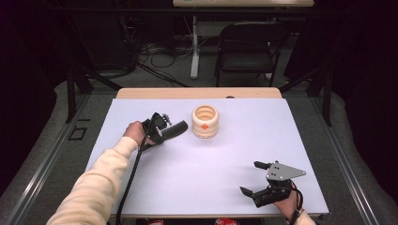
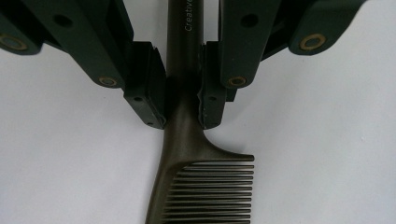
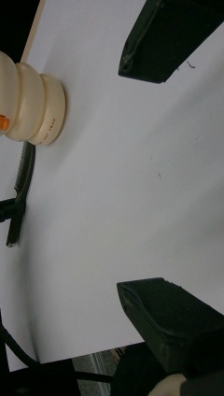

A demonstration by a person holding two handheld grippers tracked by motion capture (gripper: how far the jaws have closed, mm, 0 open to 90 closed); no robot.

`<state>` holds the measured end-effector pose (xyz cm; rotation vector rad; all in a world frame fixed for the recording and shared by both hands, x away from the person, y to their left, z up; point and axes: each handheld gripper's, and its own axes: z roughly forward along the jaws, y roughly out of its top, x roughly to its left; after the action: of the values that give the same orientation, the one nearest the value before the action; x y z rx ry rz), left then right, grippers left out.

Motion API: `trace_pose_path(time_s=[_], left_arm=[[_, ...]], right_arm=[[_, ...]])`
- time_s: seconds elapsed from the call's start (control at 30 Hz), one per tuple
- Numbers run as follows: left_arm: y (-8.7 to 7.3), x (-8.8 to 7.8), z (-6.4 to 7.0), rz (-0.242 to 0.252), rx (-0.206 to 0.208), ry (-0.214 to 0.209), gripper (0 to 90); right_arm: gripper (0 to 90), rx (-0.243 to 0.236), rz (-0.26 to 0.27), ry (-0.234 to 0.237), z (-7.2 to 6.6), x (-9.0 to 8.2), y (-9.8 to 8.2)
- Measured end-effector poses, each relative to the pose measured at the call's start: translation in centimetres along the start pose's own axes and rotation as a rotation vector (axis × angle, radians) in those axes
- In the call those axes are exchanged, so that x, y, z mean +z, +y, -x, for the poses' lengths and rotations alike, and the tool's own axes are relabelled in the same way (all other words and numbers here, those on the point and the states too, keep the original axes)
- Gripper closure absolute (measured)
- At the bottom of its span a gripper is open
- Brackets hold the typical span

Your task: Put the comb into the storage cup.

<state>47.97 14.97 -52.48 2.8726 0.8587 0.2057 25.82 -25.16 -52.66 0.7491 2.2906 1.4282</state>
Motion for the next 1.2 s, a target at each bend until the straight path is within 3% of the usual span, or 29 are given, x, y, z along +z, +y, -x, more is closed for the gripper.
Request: trace_pose_path(time_s=[0.23, 0.67, 1.2], left_arm=[[-0.8, -0.7, -0.4, 0.066, -0.054, 0.002, 72.7], [-2.3, -2.4, -0.5, 0.171, -0.114, -0.011, 72.7], [-4.0, -3.1, -0.3, 0.258, -0.156, -0.02, 72.7]], right_arm=[[0.0, 0.0, -0.001, -0.002, 0.0, 0.0, 0.0], [0.0, -0.001, 0.001, -0.004, 0.0, 0.0, 0.0], [0.0, -0.003, -0.003, -0.005, 0.0, 0.0, 0.0]])
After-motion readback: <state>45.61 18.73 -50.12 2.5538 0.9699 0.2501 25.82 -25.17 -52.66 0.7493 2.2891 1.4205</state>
